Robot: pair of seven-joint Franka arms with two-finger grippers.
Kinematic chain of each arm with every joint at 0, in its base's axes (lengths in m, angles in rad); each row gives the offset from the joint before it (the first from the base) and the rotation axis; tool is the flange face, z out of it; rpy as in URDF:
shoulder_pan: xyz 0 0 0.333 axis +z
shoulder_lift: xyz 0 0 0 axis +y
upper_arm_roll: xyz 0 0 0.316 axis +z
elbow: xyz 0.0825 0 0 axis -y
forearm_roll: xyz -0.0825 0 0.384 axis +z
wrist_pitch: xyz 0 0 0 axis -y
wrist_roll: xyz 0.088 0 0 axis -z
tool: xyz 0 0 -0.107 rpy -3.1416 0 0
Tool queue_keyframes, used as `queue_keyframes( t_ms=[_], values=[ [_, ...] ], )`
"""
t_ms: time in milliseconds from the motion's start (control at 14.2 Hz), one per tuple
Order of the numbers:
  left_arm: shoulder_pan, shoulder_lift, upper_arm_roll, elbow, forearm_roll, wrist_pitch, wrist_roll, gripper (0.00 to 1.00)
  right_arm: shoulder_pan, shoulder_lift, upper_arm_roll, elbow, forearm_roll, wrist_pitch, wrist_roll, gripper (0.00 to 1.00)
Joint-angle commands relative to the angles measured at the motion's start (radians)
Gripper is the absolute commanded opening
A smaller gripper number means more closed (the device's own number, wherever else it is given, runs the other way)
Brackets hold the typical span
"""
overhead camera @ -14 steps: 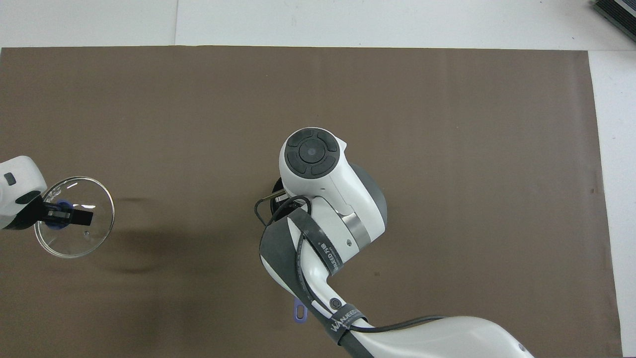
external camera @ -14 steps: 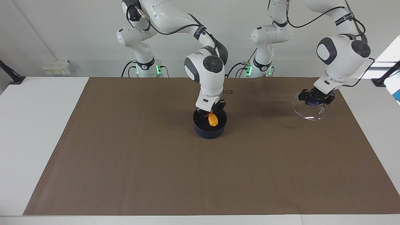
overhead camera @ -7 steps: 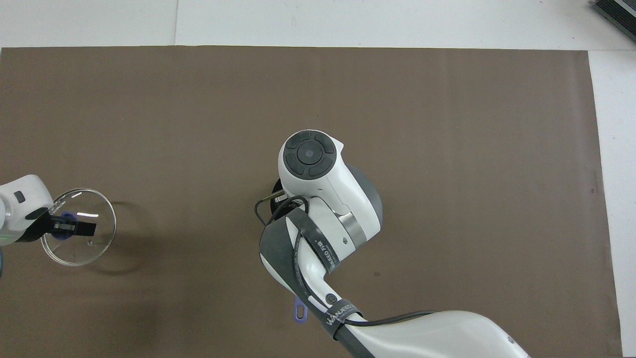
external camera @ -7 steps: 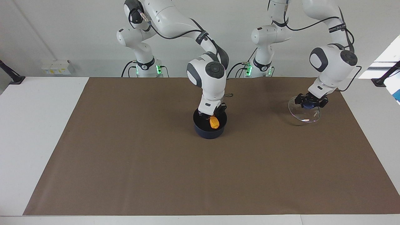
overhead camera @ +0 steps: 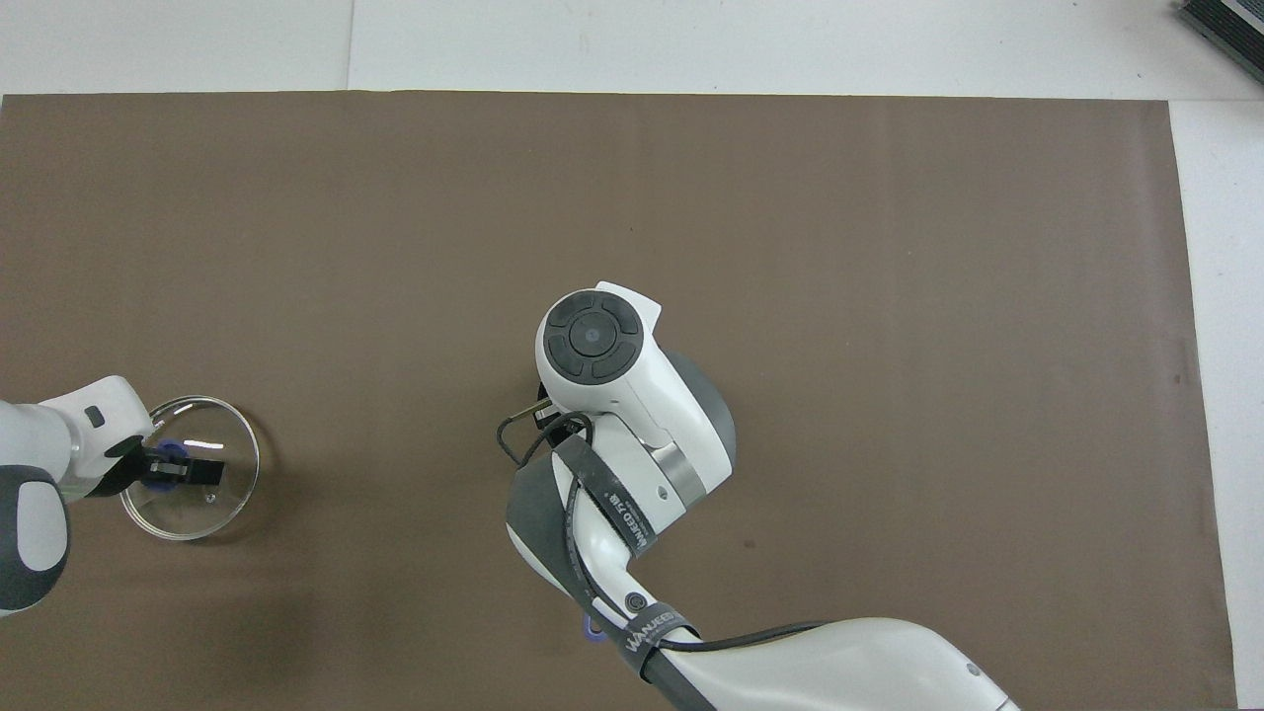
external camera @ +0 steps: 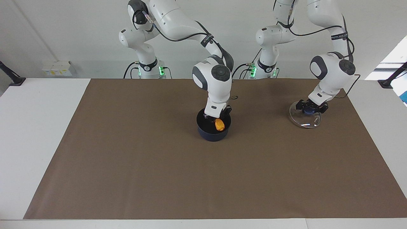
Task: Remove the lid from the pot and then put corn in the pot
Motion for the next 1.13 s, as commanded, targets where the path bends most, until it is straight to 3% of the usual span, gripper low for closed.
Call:
queue_keyframes(
  t_ms=[0,212,353,424,565,707,918,1060],
  values=[
    [0.003,-0.010,-0.006,-0.003,-0.006,0.010,0.015,0.99,-0.009,-0.015,0.003,-0.044,-0.012,0.038,-0.025,0.03],
    [0.005,0.013,-0.006,0.037,-0.009,0.004,0.009,1.00,-0.009,-0.017,0.003,-0.044,-0.011,0.038,-0.025,0.35],
    [-0.003,0.022,-0.006,0.091,-0.009,-0.020,0.005,1.00,-0.009,-0.017,0.003,-0.043,-0.011,0.033,-0.025,0.66],
    [-0.006,0.024,-0.008,0.127,-0.009,-0.051,-0.011,1.00,-0.010,-0.015,0.001,-0.037,-0.016,0.025,-0.025,0.73],
    [-0.040,0.027,-0.009,0.215,-0.009,-0.128,-0.092,1.00,-0.009,-0.021,0.000,-0.032,-0.019,0.018,-0.025,0.80],
    [-0.073,0.027,-0.009,0.291,-0.009,-0.192,-0.158,1.00,-0.012,-0.047,-0.006,-0.030,-0.021,0.010,-0.024,0.98],
    [-0.132,0.043,-0.009,0.436,-0.009,-0.318,-0.322,1.00,-0.045,-0.125,-0.012,-0.030,-0.021,-0.018,-0.011,1.00],
    [-0.152,0.045,-0.012,0.499,-0.007,-0.367,-0.334,1.00,-0.097,-0.191,-0.014,-0.030,-0.021,-0.057,-0.011,1.00]
  ],
)
